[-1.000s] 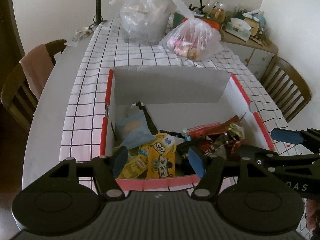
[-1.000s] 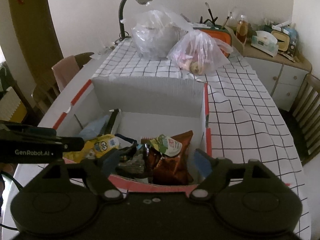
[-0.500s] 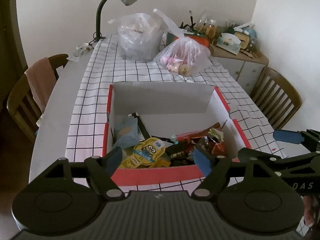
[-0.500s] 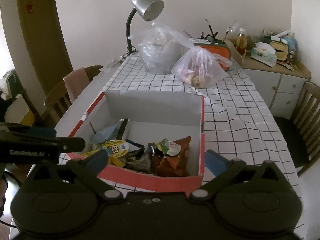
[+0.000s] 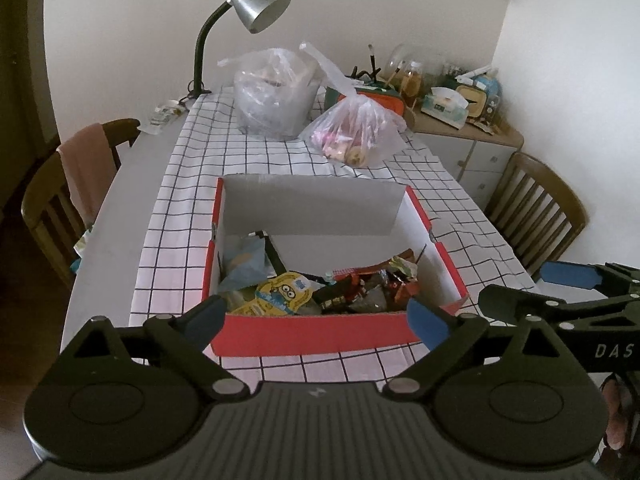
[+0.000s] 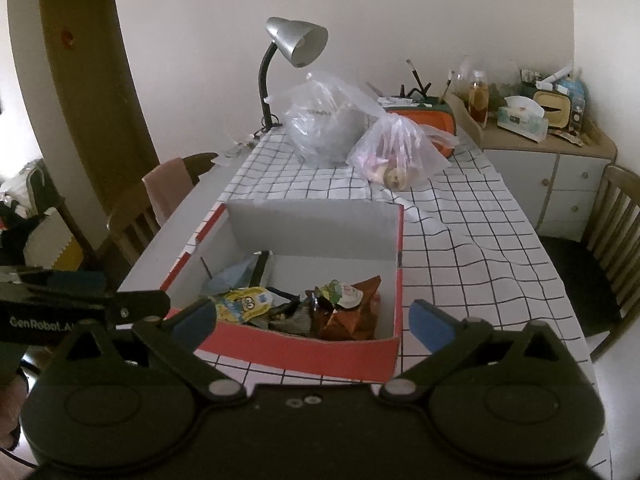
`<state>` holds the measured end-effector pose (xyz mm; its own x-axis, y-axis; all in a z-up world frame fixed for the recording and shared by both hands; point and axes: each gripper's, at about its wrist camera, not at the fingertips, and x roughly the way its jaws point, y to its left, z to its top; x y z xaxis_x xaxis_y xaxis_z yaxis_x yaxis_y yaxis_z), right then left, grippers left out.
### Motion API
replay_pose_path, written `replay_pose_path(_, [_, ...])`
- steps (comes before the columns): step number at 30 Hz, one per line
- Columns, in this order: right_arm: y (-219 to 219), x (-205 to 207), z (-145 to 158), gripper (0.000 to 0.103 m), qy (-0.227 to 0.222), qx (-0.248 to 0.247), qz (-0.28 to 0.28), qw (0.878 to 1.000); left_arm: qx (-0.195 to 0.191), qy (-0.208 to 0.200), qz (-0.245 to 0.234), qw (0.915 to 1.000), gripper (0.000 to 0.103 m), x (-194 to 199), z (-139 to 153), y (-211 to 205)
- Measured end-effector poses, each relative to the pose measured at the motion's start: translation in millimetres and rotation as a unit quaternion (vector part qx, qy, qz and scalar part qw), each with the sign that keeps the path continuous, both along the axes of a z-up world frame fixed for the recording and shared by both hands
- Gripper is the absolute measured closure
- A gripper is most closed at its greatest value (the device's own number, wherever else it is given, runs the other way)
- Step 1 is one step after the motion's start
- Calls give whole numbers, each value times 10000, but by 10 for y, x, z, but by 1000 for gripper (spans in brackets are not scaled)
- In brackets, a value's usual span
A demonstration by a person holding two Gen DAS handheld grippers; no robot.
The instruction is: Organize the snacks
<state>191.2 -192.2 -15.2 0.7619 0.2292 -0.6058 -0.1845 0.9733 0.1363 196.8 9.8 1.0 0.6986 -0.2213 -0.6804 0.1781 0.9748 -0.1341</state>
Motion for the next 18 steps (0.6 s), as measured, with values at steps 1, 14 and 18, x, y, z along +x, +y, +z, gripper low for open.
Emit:
replay_pose_path(1, [-5, -20, 5, 0, -1, 13, 6, 10000, 6, -3, 0, 10000, 5, -13, 0, -8])
replay_pose_path(14, [-61, -234, 36, 0, 0, 124, 84, 9999, 131, -150, 27, 9998, 5, -324, 73, -115])
replay_pose_path(18, [-76, -278, 29, 0, 22, 147, 99, 9998, 121, -125, 87, 9998, 5, -371, 58, -117])
